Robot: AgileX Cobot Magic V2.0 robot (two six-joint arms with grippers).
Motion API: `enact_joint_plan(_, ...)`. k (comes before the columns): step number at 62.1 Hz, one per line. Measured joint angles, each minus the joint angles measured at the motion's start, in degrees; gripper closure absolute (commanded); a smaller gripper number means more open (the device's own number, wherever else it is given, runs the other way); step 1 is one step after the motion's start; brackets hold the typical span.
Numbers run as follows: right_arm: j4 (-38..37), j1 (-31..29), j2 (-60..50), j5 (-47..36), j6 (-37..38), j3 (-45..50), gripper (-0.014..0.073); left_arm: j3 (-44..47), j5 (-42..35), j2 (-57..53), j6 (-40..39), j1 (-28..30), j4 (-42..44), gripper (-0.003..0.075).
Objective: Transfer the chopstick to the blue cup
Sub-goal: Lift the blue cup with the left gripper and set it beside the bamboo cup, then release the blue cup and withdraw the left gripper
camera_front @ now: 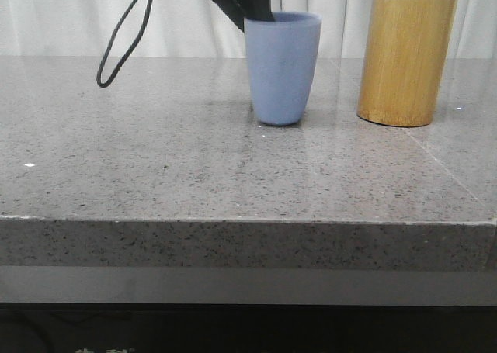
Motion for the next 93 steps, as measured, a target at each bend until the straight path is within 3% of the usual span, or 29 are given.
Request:
enact_joint_plan(5, 0.0, 0.0, 0.0, 0.0, 0.0, 0.0, -0.0029, 0.0, -0.1, 0.0, 0.0, 0.0, 0.0, 0.0445)
enact_joint_plan(36, 0.0, 0.0, 0.0, 0.0, 0.0, 0.0, -0.0029, -5.05, 3.26, -0.79, 0.0, 0.0, 0.2, 0.0446)
enact_joint_plan(54, 0.97, 0.0, 0.0, 0.0, 0.0, 0.0, -0.0029, -2.5, 3.82, -9.84, 0.0, 0.0, 0.2, 0.0446)
enact_joint_plan(69, 2.11, 0.0, 0.0, 0.0, 0.0, 0.0, -0.0029, 10.0, 3.85, -24.6, 0.0, 0.0, -0.26, 0.0446)
enact_joint_plan(93, 3.66, 0.0, 0.0, 0.0, -1.78, 0.0, -0.0029, 52.24, -10.97, -55.79, 0.0, 0.0, -1.82, 0.0446)
